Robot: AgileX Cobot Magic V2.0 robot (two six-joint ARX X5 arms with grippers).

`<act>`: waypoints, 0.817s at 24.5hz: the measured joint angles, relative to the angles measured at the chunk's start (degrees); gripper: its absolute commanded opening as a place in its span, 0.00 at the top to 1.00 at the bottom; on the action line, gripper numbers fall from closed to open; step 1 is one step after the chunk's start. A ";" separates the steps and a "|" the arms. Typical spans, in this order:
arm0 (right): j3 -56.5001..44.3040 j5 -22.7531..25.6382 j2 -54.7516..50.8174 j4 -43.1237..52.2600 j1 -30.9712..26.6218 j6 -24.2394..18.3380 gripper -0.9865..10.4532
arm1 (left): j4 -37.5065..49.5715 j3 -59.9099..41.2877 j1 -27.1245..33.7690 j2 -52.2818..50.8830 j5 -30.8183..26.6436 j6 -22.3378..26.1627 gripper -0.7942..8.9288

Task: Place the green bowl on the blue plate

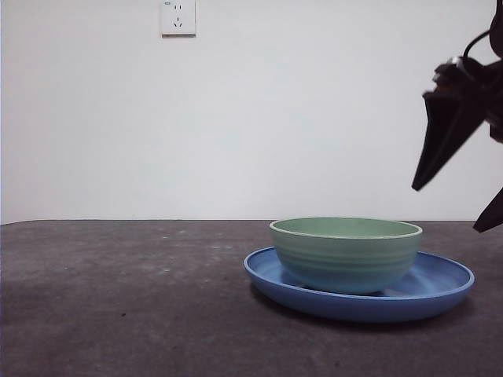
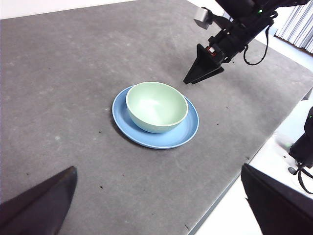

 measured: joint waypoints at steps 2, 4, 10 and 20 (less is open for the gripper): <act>0.00 0.00 0.96 0.63 -0.55 0.02 0.63 | 0.00 0.00 0.00 0.00 0.00 0.00 0.34; 0.00 0.02 2.03 1.44 -1.42 0.02 0.63 | 0.00 0.00 0.00 0.00 0.00 0.00 0.34; 0.00 -0.09 6.97 3.58 -2.86 0.00 0.64 | 0.00 0.00 0.00 0.00 0.00 0.00 0.34; 0.00 -2.14 14.47 7.15 -1.86 -0.50 0.76 | 0.00 0.00 0.00 0.00 0.00 0.00 0.34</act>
